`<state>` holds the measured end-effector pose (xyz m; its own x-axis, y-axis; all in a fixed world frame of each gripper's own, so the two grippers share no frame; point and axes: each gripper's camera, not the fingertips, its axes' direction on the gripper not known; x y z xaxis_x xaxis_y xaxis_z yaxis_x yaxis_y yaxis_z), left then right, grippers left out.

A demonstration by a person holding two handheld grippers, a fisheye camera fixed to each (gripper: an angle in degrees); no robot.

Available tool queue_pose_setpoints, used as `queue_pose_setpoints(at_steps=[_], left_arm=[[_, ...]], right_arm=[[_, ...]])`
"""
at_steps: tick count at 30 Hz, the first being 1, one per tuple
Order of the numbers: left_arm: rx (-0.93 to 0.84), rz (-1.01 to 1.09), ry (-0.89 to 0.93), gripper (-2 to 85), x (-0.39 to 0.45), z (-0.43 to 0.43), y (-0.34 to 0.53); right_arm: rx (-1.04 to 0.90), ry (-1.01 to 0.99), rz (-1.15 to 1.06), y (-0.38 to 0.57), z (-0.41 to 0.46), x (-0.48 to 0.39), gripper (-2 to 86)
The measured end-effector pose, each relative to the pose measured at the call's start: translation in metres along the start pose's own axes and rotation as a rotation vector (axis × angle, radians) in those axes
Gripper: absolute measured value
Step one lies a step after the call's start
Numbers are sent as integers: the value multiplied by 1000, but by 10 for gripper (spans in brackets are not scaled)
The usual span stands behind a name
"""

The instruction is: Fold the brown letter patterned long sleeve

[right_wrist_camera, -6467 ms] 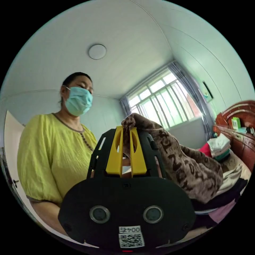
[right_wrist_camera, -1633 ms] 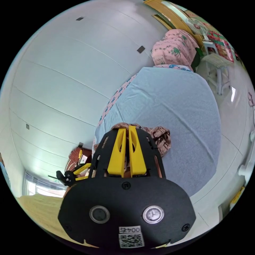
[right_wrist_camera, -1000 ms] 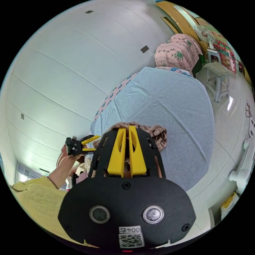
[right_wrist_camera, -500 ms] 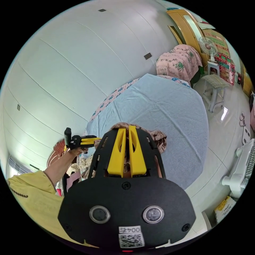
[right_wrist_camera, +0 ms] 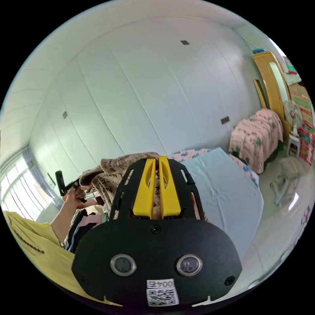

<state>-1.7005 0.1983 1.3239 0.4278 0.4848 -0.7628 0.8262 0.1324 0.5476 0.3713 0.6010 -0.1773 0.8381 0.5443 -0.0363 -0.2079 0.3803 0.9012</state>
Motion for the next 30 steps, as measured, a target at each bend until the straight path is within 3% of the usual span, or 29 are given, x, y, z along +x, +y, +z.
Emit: queue_pose_setpoints(at_steps=[5, 12, 22, 30], left_arm=[[120, 11, -158, 7, 15, -115, -45], [220, 26, -286, 7, 53, -214, -71], [226, 51, -272, 4, 97, -271, -40], [112, 86, -232, 2, 113, -285, -13]], right_arm=[[79, -98, -181, -40, -43, -58, -1], [187, -65, -420, -58, -107, -135, 0], [254, -39, -514, -23, -166, -173, -2], [237, -37, -617, 12, -178, -183, 0]])
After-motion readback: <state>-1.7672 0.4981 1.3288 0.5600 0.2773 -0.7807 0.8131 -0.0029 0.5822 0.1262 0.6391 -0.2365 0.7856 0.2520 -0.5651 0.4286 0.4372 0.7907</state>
